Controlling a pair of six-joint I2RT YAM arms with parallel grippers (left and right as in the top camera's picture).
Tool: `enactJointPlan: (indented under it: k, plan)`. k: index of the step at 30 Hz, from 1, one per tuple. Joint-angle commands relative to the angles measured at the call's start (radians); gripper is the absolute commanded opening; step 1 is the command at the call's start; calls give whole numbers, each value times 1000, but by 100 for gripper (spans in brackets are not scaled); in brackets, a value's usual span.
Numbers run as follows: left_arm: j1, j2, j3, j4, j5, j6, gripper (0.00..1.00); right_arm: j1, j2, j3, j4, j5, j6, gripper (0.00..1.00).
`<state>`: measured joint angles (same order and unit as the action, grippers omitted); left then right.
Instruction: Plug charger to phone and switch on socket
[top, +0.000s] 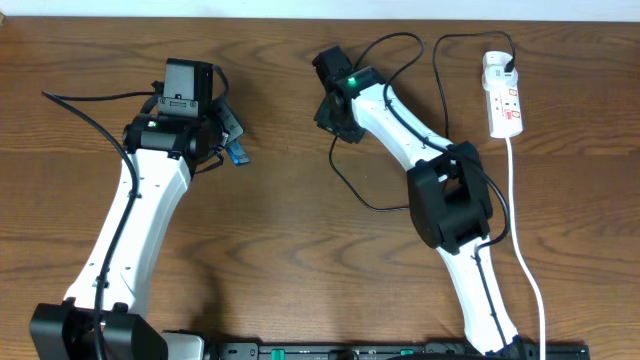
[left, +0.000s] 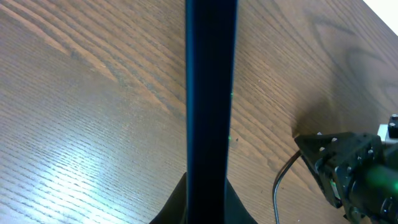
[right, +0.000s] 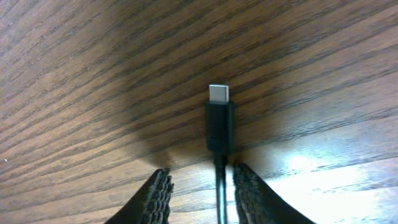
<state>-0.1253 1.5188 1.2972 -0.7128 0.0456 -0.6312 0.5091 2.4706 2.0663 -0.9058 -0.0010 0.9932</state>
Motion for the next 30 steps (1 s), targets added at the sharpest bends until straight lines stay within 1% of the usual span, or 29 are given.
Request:
enactJointPlan:
  k: [1,3,6,9,13,15,23,26,30]
  plan:
    - [3,-10,30,1,-17,10,7,8,178,-71,-26,-26,0,30]
    - [2,-10,30,0,-17,21,7,-1,179,-71,-45,-6,1,26]
    - [3,-10,30,-1,-17,29,7,-13,178,-71,-64,26,0,25]
    - [3,-10,30,-1,-17,28,7,-29,178,-71,-83,20,0,22]
    - [3,-10,30,-1,-17,28,7,-38,178,-71,-93,18,-5,12]
    - [2,-10,30,-5,-17,29,7,-38,178,-71,-86,23,-21,1]
    - [3,-10,30,-10,-17,28,7,-47,152,-71,-79,21,-150,1]
    - [3,-10,30,-10,-17,29,7,-48,96,-71,-82,21,-216,1]
    - [3,-10,30,-9,-16,28,7,-47,-16,-71,-86,12,-347,1]
